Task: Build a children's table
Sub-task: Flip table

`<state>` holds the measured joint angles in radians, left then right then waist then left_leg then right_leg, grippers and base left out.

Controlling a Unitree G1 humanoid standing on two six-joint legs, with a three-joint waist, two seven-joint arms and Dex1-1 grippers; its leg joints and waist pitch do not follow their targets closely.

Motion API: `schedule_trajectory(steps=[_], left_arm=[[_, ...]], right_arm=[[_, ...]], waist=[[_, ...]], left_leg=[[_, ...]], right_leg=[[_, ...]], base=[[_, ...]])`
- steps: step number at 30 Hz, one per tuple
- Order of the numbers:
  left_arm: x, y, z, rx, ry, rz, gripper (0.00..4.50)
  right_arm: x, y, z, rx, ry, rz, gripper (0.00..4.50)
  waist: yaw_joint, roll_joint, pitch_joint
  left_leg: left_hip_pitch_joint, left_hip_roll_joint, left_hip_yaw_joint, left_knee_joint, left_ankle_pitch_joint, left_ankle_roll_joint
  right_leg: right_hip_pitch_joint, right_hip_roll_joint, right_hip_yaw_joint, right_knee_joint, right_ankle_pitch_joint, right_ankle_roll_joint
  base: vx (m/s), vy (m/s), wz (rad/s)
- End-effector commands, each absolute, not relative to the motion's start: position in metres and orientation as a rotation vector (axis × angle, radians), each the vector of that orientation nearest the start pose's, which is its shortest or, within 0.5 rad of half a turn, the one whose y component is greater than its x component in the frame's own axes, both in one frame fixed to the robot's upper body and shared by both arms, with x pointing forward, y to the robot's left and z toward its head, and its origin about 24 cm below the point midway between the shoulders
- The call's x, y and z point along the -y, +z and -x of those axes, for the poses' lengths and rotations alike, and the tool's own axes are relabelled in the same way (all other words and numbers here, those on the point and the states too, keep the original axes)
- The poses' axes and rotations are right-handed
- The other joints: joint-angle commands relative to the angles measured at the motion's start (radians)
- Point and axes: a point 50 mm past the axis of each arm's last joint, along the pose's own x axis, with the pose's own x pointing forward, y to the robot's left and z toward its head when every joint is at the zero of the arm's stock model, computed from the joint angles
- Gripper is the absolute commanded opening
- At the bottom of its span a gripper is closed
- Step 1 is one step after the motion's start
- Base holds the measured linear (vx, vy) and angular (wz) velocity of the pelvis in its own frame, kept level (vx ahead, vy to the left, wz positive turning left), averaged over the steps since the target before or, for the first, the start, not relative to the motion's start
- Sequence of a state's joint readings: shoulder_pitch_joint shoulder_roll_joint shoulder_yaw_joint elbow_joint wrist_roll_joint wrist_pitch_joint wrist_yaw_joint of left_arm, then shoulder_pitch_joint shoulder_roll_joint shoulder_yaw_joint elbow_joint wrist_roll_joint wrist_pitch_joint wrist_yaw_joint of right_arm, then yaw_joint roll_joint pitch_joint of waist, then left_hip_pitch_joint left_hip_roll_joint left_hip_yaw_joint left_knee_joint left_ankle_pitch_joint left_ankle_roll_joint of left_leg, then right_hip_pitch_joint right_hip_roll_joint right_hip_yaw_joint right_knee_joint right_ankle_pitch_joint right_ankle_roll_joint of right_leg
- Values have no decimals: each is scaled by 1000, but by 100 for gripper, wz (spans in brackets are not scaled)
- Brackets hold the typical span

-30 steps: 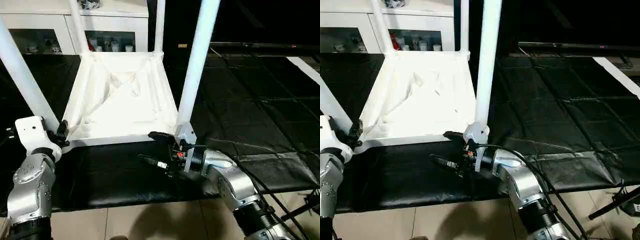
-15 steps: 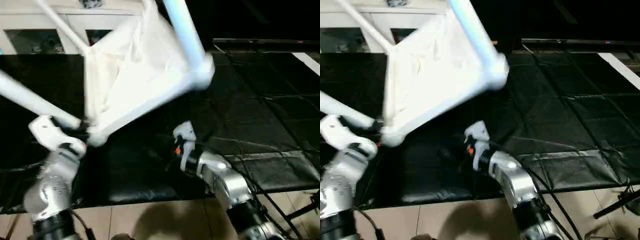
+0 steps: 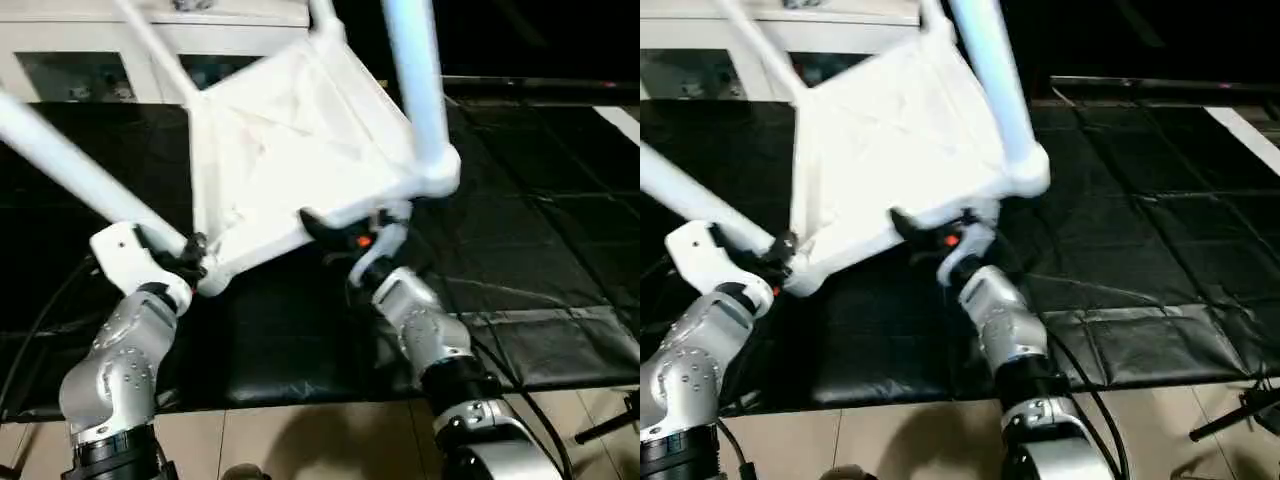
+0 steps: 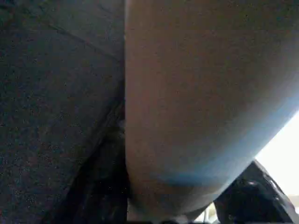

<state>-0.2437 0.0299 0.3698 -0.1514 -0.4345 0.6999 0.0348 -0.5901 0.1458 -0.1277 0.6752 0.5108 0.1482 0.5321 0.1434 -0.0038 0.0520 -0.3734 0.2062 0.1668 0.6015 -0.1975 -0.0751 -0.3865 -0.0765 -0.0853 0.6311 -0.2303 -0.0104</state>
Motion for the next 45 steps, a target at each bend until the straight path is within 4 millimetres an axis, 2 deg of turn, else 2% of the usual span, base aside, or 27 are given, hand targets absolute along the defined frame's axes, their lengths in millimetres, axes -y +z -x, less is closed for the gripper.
schedule_trajectory(steps=[1, 5, 7, 9, 11, 14, 15, 16, 19, 21, 24, 28, 34, 41, 44, 45], left_arm=[[-179, 82, -284, -245, -22, 500, 211], [-172, 83, -283, -250, -50, 467, 211], [-170, 83, -283, -251, -56, 457, 211], [-165, 85, -283, -254, -69, 435, 211], [-165, 85, -282, -255, -66, 435, 211], [-161, 87, -283, -252, -75, 424, 211], [-160, 87, -283, -252, -80, 421, 211], [-160, 88, -283, -253, -81, 418, 211], [-159, 88, -282, -253, -83, 412, 211], [-158, 88, -281, -255, -80, 405, 211], [-158, 88, -281, -256, -81, 403, 211], [-156, 88, -280, -258, -89, 390, 211], [-153, 88, -278, -257, -98, 370, 211], [-161, 93, -277, -205, -58, 312, 211], [-169, 98, -277, -154, -52, 334, 211], [-171, 99, -277, -149, -58, 337, 246]], right_arm=[[33, 80, -344, -77, 684, -809, 450], [28, 84, -350, -79, 672, -929, 450], [26, 86, -352, -75, 673, -967, 422], [21, 92, -355, -77, 672, -1066, 415], [19, 93, -355, -82, 677, -1083, 412], [14, 95, -356, -88, 673, -1107, 380], [11, 95, -357, -89, 673, -1107, 376], [10, 95, -357, -90, 672, -1106, 362], [8, 95, -358, -97, 668, -1111, 340], [5, 95, -359, -117, 659, -1138, 334], [3, 95, -358, -123, 664, -1151, 301], [0, 95, -358, -129, 674, -1170, 279], [4, 97, -361, -119, 660, -1203, 223], [13, 94, -362, -104, 642, -1188, 204], [21, 94, -363, -88, 629, -1173, 202], [23, 94, -364, -84, 628, -1164, 201]], waist=[[-7, 5, -73], [-7, 4, -74], [-6, 5, -75], [-8, 6, -77], [-7, 4, -77], [-5, 1, -84], [-4, 1, -88], [-3, 0, -87], [-4, 1, -81], [-5, 2, -79], [-5, 1, -79], [-5, -1, -81], [-5, -2, -81], [-6, -3, -83], [-4, 1, -86], [-5, -2, -87]], left_leg=[[11, 26, -4, -61, 18, 42], [11, 25, -3, -60, 13, 42], [11, 26, -4, -60, 18, 45], [11, 26, -3, -58, 25, 48], [9, 25, -3, -56, 44, 56], [7, 22, -3, -49, 92, 75], [4, 21, -3, -42, 124, 85], [-1, 20, -2, -38, 142, 98], [-1, 23, 0, -41, 91, 101], [2, 27, 0, -46, 40, 80], [0, 26, -1, -46, 39, 71], [-1, 24, 0, -43, 64, 81], [-1, 25, 0, -42, 72, 94], [-1, 24, 1, -39, 94, 105], [-1, 23, -1, -35, 120, 112], [-2, 22, 0, -33, 134, 117]], right_leg=[[52, -65, 53, -45, 174, -208], [51, -65, 53, -45, 163, -215], [52, -65, 52, -44, 167, -215], [51, -63, 51, -42, 180, -219], [53, -64, 51, -41, 200, -224], [53, -63, 50, -33, 245, -233], [51, -62, 49, -26, 277, -240], [46, -60, 49, -24, 295, -244], [44, -62, 49, -30, 228, -246], [43, -64, 49, -36, 154, -240], [44, -64, 50, -35, 158, -233], [44, -62, 50, -31, 193, -233], [43, -62, 49, -31, 189, -240], [42, -61, 48, -28, 206, -244], [41, -60, 48, -24, 234, -246], [40, -58, 47, -22, 250, -248]], base=[[0, 0, 0], [0, 0, 0], [0, 0, 0], [0, 0, 0], [0, 0, 0], [0, 0, 0], [0, 0, 0], [0, 0, 0], [0, 0, 0], [0, 0, 0], [0, 0, 0], [0, 0, 0], [0, 0, 0], [0, 0, 0], [0, 0, 0], [0, 0, 0]])
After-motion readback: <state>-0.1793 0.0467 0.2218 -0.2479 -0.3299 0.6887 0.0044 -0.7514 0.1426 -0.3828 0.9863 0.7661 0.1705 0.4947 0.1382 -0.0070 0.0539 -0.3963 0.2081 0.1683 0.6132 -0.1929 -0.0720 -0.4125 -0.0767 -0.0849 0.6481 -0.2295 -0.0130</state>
